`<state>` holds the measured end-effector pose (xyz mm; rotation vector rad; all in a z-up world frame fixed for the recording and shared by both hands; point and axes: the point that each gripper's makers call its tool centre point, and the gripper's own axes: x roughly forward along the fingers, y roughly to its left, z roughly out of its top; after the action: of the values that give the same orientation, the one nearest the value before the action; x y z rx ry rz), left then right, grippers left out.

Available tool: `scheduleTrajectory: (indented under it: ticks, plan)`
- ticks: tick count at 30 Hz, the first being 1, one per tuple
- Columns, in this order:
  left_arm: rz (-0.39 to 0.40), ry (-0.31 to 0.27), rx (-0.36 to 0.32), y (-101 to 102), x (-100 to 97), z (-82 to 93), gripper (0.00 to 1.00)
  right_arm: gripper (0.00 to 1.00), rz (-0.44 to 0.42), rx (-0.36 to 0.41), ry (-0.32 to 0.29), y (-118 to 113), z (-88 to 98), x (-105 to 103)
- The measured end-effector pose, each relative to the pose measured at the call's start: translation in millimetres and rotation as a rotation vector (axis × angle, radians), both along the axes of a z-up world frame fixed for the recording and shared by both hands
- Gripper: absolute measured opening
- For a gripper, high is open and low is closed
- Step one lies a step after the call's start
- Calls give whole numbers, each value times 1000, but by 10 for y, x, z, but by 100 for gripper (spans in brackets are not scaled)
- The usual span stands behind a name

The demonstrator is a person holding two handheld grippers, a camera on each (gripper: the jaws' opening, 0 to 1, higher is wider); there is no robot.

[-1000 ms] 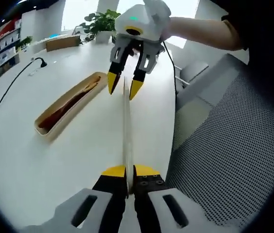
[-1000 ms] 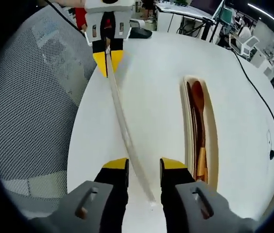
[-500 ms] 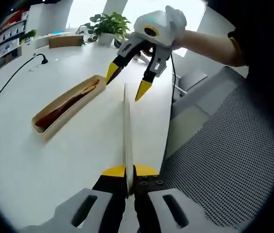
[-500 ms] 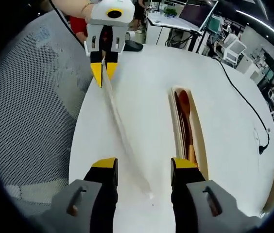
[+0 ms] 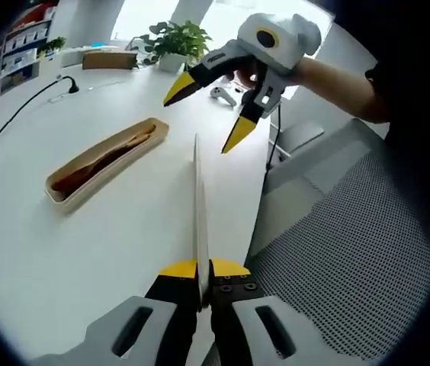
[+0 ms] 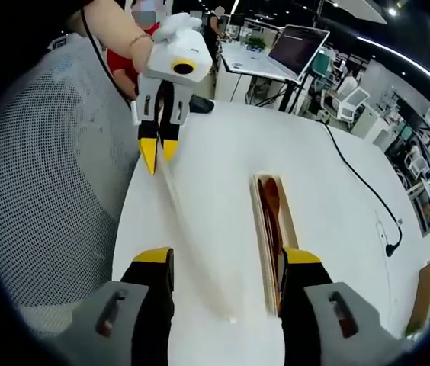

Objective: Arrange the utensils inside the cutlery case until each visible utensil rests in its matching compartment.

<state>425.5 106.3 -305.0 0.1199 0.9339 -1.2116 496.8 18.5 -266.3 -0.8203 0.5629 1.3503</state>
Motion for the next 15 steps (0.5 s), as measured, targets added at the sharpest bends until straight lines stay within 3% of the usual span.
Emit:
scheduleTrajectory:
  ticks: [4, 15]
  plan:
    - [17, 24, -22, -17, -2, 34, 4, 56, 26, -39, -36, -41, -72, -27]
    - [31, 63, -53, -37, -29, 59, 4, 58, 28, -64, -31, -100, -148, -90]
